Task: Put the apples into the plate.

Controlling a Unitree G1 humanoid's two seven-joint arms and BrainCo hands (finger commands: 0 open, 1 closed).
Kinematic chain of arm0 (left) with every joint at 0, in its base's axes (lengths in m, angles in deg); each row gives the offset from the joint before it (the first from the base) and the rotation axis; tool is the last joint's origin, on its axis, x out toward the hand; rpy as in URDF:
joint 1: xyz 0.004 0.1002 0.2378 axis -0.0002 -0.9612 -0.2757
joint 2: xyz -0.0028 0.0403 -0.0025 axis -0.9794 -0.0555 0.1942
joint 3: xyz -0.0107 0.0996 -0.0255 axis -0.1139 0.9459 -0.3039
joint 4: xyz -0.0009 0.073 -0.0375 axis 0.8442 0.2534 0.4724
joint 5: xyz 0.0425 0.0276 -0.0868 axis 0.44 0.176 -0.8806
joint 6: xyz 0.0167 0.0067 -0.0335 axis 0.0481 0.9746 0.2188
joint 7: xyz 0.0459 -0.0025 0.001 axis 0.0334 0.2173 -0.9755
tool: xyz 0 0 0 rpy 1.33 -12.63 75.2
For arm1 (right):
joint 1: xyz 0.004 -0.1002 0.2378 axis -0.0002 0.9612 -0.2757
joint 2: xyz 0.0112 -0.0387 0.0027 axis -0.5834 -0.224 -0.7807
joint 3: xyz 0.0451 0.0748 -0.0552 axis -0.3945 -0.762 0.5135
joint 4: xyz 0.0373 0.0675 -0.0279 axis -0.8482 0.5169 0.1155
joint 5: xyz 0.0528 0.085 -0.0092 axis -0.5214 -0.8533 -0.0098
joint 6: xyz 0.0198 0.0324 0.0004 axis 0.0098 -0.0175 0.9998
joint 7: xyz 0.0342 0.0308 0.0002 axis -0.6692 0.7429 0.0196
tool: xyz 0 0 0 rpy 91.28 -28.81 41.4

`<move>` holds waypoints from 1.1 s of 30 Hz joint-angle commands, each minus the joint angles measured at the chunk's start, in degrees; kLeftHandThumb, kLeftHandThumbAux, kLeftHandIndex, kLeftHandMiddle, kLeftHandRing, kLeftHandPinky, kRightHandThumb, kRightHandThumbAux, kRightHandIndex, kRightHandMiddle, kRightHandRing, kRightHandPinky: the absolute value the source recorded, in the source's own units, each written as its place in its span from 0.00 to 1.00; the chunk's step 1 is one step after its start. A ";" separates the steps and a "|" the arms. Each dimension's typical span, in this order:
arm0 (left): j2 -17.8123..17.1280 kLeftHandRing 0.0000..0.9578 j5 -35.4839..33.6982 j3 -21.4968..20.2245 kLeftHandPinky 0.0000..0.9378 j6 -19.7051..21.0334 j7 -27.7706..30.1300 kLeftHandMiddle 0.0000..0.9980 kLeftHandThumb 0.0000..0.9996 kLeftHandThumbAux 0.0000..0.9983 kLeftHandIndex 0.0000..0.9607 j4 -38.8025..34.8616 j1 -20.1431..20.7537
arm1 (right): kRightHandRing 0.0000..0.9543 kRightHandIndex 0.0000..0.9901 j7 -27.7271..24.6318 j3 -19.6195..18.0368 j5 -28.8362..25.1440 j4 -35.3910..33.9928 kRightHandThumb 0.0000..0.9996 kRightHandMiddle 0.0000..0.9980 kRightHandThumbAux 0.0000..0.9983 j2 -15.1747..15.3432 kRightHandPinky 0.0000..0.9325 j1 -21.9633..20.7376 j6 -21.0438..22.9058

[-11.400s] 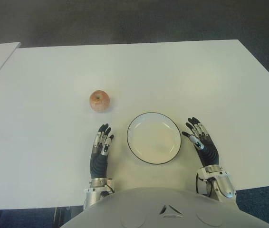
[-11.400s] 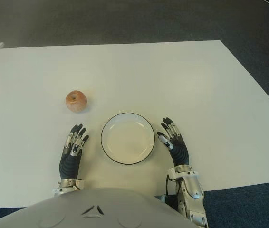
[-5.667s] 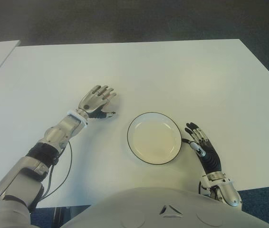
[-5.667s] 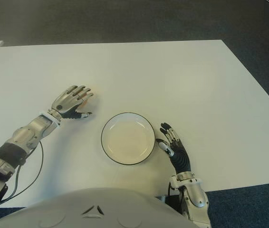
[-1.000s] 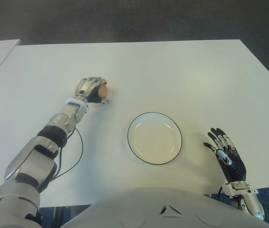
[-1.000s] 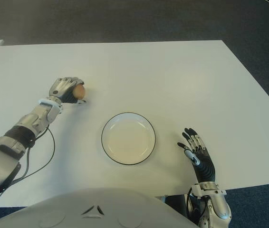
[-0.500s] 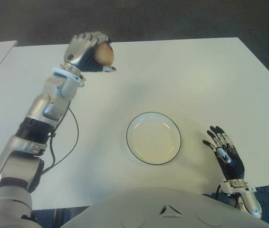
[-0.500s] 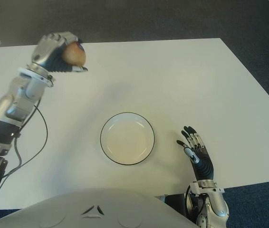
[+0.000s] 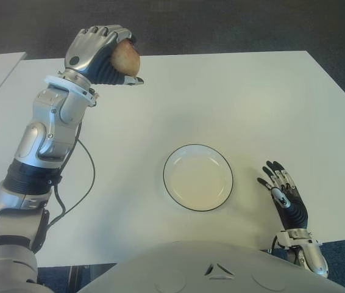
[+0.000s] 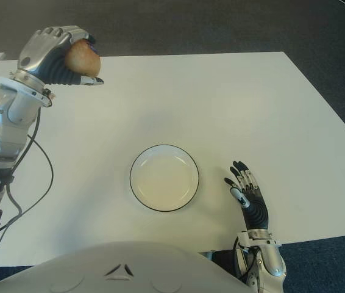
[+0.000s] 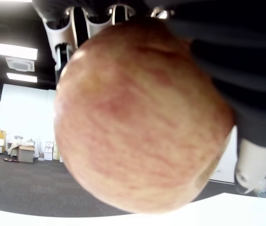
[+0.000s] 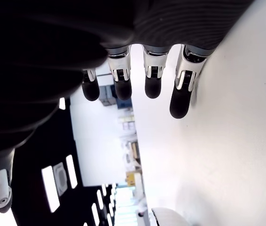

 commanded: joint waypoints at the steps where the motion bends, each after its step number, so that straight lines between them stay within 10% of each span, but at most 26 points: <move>1: 0.93 0.89 1.94 0.20 0.86 0.47 2.13 0.53 0.86 0.67 0.42 -4.57 -2.01 | 0.00 0.07 0.67 1.01 0.95 1.94 0.21 0.05 0.56 -0.26 0.00 1.36 2.13; 9: 11.07 0.88 6.54 8.92 0.85 7.83 9.02 0.53 0.86 0.67 0.42 -22.37 -10.45 | 0.00 0.07 1.47 2.17 2.39 2.07 0.21 0.05 0.55 -0.24 0.00 1.82 1.71; 21: 17.72 0.88 17.15 25.40 0.86 -6.30 3.40 0.54 0.86 0.66 0.43 -26.69 -26.51 | 0.00 0.07 3.81 4.24 3.94 2.11 0.20 0.05 0.55 -1.37 0.00 1.46 0.45; 33: 19.75 0.89 24.56 29.91 0.90 -15.88 2.21 0.55 0.86 0.66 0.43 -20.30 -22.71 | 0.00 0.10 5.11 6.51 4.48 1.39 0.21 0.05 0.52 -2.06 0.00 1.46 0.50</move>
